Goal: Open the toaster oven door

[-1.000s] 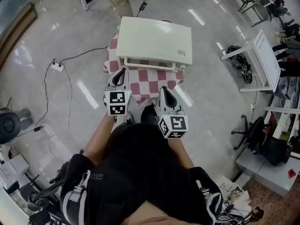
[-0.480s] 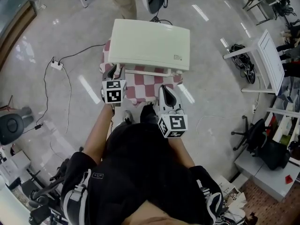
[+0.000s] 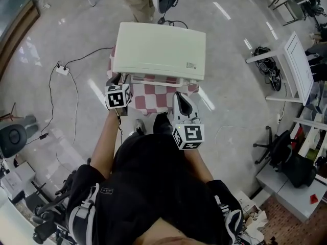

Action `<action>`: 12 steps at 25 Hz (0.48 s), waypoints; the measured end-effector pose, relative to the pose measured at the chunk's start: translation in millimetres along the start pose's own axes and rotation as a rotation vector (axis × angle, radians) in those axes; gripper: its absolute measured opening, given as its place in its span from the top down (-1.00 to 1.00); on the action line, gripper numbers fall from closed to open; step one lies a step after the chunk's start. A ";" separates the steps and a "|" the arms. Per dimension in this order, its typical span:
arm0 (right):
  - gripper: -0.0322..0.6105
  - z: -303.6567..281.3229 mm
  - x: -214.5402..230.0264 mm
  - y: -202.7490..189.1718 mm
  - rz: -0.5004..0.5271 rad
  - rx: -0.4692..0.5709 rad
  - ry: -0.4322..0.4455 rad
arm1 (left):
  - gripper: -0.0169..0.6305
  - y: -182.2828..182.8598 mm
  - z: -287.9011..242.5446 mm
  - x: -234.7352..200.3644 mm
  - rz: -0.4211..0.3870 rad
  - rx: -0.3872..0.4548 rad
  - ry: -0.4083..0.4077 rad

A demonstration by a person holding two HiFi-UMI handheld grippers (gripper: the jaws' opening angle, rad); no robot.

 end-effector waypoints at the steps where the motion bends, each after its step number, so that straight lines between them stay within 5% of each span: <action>1: 0.83 -1.2 1.0 0.7 -0.001 0.001 0.001 | 0.48 -0.1 -0.9 -0.2 0.014 -0.013 -0.008; 12: 0.83 -6.8 1.6 1.9 -0.007 0.014 -0.005 | 0.60 -2.9 -4.4 3.3 0.014 -0.078 -0.092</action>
Point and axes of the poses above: the fingertips, and each gripper's own axes: z backward along the fingers, x to its right, y out of its top, the point moved 4 cm from there along z, backward along the fingers, and after that the axes turned 2 degrees about x, right-handed, at the moved point
